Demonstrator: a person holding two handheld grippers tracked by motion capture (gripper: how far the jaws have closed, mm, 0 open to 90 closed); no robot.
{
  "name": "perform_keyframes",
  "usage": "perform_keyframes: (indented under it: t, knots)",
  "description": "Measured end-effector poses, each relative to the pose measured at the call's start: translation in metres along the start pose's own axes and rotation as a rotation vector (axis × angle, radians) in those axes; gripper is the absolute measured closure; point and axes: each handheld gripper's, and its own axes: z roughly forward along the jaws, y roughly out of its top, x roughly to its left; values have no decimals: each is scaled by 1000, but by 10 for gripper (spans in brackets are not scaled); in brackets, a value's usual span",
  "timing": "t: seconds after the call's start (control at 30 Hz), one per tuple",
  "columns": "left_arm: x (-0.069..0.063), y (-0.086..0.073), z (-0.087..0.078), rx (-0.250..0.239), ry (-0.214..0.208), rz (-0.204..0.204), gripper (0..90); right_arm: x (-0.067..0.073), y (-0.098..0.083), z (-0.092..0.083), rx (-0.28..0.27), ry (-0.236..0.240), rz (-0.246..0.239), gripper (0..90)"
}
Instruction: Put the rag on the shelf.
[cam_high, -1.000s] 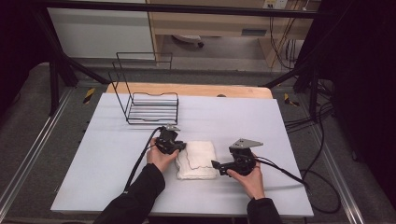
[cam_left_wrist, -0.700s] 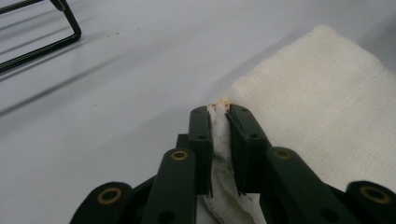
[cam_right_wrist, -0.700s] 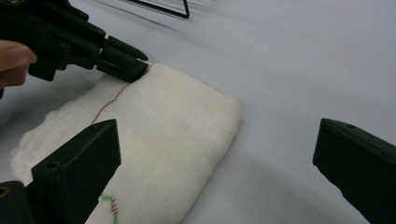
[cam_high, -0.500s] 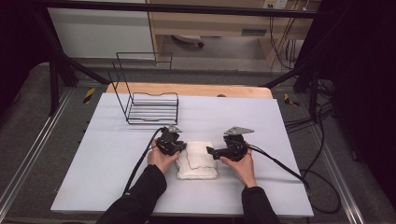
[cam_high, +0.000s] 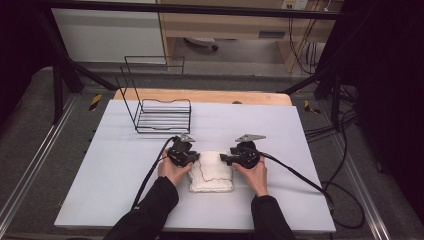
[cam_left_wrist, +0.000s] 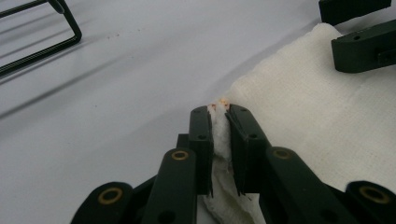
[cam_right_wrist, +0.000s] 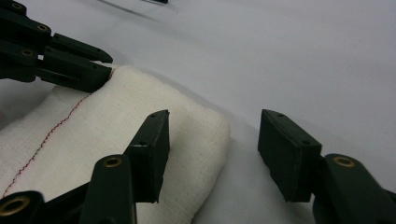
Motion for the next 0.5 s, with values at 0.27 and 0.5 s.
perform_keyframes:
  t: [0.27,0.5]
  knots:
    - [0,0,0,0,-1,3,797,1,0,2,23,26,31,556]
    - [1,0,0,2,-6,-3,797,2,-1,2,28,49,54,670]
